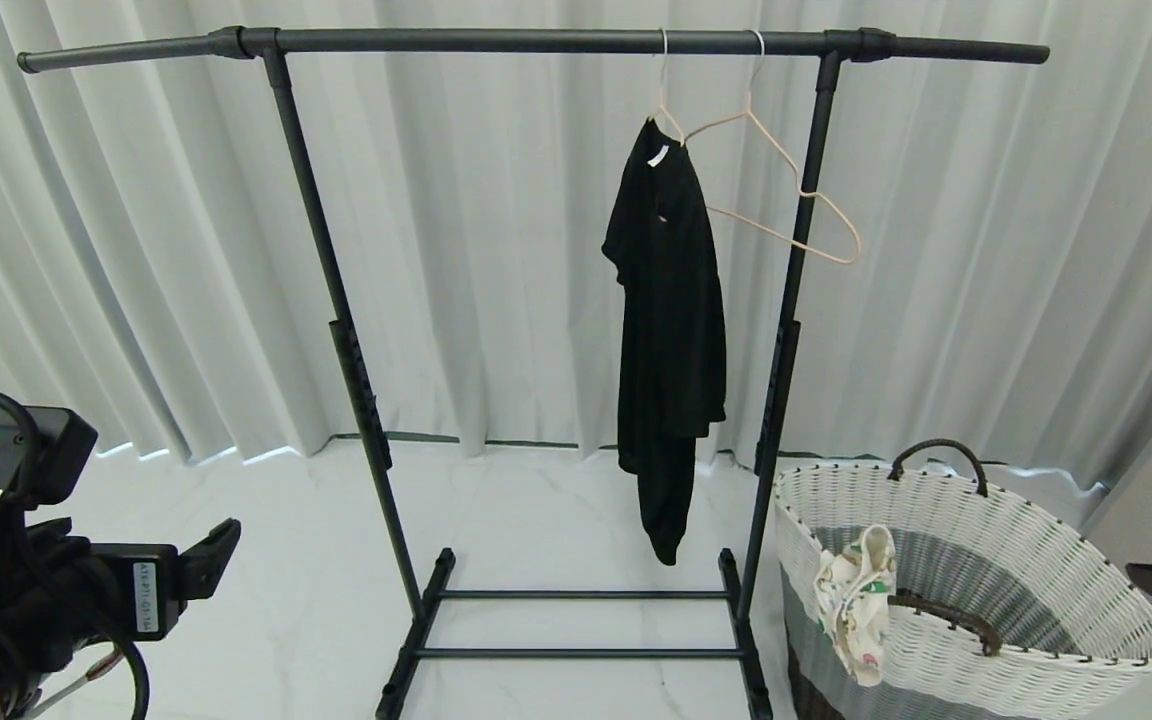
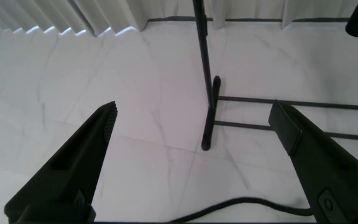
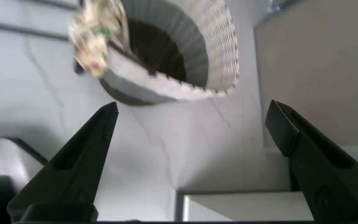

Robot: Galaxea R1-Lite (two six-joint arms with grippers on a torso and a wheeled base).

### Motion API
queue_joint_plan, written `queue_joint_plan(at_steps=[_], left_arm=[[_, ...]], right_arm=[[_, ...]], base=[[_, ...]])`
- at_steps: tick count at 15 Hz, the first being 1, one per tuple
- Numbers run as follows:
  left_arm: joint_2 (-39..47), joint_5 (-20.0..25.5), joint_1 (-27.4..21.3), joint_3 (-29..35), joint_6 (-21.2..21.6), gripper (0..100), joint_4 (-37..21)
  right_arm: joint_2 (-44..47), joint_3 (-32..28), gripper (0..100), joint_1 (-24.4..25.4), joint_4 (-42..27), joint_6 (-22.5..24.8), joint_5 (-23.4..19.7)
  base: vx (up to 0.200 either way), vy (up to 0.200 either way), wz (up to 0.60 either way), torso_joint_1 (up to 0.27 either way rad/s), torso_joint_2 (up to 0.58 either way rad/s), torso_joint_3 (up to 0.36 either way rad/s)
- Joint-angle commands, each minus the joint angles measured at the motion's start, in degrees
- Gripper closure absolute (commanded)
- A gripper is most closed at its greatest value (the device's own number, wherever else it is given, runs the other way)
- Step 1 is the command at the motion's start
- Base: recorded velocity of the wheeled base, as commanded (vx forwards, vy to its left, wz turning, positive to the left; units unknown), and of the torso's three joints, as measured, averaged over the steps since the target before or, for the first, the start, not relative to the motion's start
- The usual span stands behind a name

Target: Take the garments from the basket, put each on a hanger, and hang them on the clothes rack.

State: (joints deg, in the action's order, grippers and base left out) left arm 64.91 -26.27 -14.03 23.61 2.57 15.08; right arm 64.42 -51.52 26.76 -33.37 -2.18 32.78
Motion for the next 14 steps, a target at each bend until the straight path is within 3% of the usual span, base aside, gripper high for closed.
queue_joint_plan(at_steps=[1, 4, 5, 7, 8, 10, 11, 14], left_arm=[[0.30, 0.08, -0.38, 0.21, -0.11, 0, 0.04], [0.39, 1.05, -2.14, 0.29, -0.11, 0, 0.04], [0.83, 0.96, -3.63, 0.38, -0.37, 0, 0.04], [1.09, 0.96, -4.60, 0.38, -0.46, 0, 0.04], [1.44, 0.96, -4.95, 0.38, -0.55, 0, 0.04], [1.62, 0.96, -5.13, 0.47, -0.55, 0, 0.04], [1.71, 1.05, -5.22, 0.47, -0.64, 0, 0.04], [2.50, 0.96, -5.22, 0.29, -0.73, 0, 0.04]], right_arm=[[-0.61, 2.30, 0, -2.06, 0.58, 1.30, -0.17], [0.01, 6.96, 0, -2.85, 7.09, 3.06, -0.70], [0.01, 11.44, 0, -4.35, 12.18, 3.32, -4.13], [0.01, 14.60, 0, -8.65, 15.88, 7.37, -9.31], [0.36, 17.15, 0, -13.57, 19.65, 15.01, -15.73], [3.35, 20.14, 0, -18.94, 26.60, 24.68, -23.38], [5.72, 21.37, 0, -20.69, 29.59, 28.02, -25.84], [14.16, 22.25, 0, -21.84, 36.00, 31.63, -29.97]], base=[[0.000, 0.000, 0.00, -0.134, 0.45, 0.325], [0.200, 0.000, 0.00, -0.064, 0.24, 0.178], [0.200, 0.000, 0.00, -0.022, 0.06, 0.056], [0.200, 0.000, 0.00, 0.007, 0.04, 0.022], [0.200, 0.000, 0.00, -0.002, 0.02, 0.017], [0.200, 0.000, 0.00, -0.002, 0.00, 0.000], [0.200, 0.000, 0.00, 0.002, 0.01, 0.002], [0.133, 0.000, 0.00, 0.002, 0.00, -0.002]])
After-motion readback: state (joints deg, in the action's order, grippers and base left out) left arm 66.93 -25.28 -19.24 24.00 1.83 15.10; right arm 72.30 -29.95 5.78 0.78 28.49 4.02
